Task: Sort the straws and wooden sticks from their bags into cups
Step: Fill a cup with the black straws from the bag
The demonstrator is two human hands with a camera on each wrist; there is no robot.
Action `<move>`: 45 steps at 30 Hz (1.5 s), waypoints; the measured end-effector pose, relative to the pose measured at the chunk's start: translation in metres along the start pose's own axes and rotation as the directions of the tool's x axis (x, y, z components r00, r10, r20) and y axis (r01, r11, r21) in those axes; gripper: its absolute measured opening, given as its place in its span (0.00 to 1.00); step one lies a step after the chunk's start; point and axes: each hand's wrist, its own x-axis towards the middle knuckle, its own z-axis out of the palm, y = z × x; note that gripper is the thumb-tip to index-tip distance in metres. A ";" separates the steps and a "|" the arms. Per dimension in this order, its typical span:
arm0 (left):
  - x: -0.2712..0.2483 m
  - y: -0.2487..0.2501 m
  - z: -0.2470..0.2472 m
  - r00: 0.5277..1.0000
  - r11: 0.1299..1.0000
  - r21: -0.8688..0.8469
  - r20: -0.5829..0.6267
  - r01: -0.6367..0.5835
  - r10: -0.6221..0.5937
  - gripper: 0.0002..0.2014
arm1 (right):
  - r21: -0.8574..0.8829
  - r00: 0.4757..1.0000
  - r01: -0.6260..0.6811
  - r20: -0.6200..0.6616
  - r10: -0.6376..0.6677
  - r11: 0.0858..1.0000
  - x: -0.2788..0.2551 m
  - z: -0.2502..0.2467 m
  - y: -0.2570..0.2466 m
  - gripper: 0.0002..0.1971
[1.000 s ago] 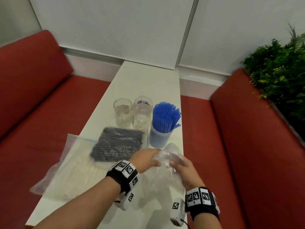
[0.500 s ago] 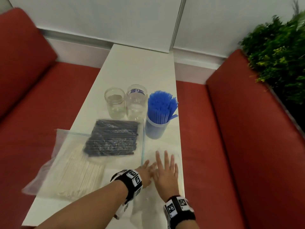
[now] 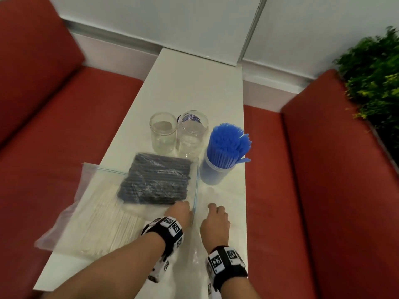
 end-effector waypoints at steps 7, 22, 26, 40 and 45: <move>0.014 0.012 0.014 0.995 0.988 0.118 0.000 0.103 -0.103 0.30 | -0.050 0.969 -0.029 0.244 0.040 0.998 0.000 0.014 0.017 0.20; -0.007 -0.021 -0.049 0.997 0.946 -0.321 -0.053 0.042 -0.063 0.18 | 0.196 0.992 -0.106 -0.053 0.119 0.975 -0.016 -0.015 -0.005 0.16; -0.020 -0.036 -0.071 0.979 0.901 -0.430 -0.199 -0.055 -0.035 0.23 | 0.459 0.973 0.023 -0.214 0.086 0.888 -0.012 -0.038 -0.041 0.11; -0.075 -0.066 -0.162 0.918 0.636 -0.692 -0.391 -0.341 0.067 0.09 | 0.958 0.993 0.081 -0.100 0.057 0.275 0.002 -0.090 -0.136 0.08; -0.088 -0.047 -0.204 0.928 0.545 -0.772 -0.371 -0.327 0.031 0.16 | 0.816 0.931 0.362 -0.334 -0.144 0.451 -0.013 -0.112 -0.158 0.09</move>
